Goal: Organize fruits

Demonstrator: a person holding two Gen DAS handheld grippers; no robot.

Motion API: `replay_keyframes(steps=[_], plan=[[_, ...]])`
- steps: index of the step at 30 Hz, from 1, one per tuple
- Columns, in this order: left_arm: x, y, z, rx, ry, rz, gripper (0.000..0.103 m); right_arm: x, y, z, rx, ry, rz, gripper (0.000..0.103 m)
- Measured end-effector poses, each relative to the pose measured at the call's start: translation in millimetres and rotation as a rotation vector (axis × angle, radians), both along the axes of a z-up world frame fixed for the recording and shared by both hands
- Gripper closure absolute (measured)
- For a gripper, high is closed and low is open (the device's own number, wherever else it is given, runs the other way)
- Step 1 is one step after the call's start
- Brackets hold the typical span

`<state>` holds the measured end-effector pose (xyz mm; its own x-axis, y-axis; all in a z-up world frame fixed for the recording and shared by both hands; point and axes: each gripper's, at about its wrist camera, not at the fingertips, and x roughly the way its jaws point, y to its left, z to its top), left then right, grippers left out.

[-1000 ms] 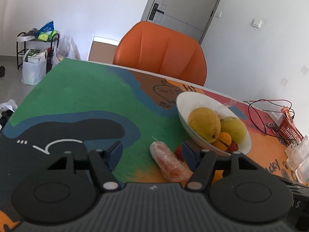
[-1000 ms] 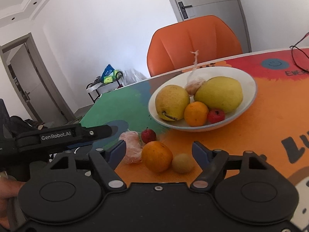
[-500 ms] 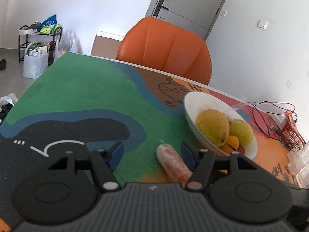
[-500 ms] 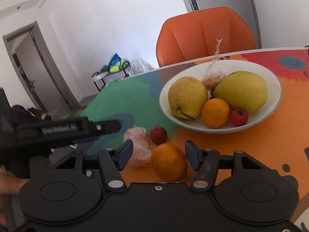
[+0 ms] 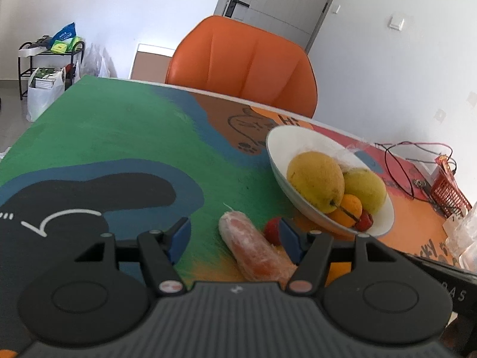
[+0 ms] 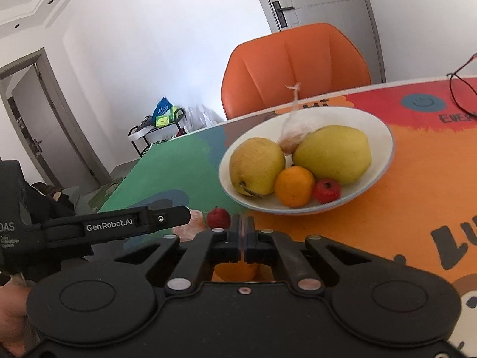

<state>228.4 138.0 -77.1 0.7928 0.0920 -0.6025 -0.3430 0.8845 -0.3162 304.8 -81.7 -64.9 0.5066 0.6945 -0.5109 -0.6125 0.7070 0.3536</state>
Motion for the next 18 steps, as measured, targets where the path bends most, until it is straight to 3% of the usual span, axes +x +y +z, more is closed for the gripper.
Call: replay_keyframes(steps=[2, 5, 7, 10, 18], plan=[[1, -3, -3, 0.001, 0.007, -0.002, 0.039, 1, -2, -2, 0.003, 0.000, -0.004, 0.102], [2, -5, -5, 0.007, 0.016, -0.010, 0.039, -2, -1, -2, 0.007, -0.006, 0.011, 0.089], [1, -6, -6, 0.010, 0.017, -0.011, 0.039, -5, 2, -3, -0.003, -0.018, 0.021, 0.069], [0, -6, -7, 0.004, 0.013, -0.008, 0.039, -8, 7, -6, -0.005, -0.016, 0.049, 0.058], [-8, 5, -3, -0.004, 0.010, 0.017, 0.039, -14, 28, -11, -0.039, -0.029, 0.118, 0.055]])
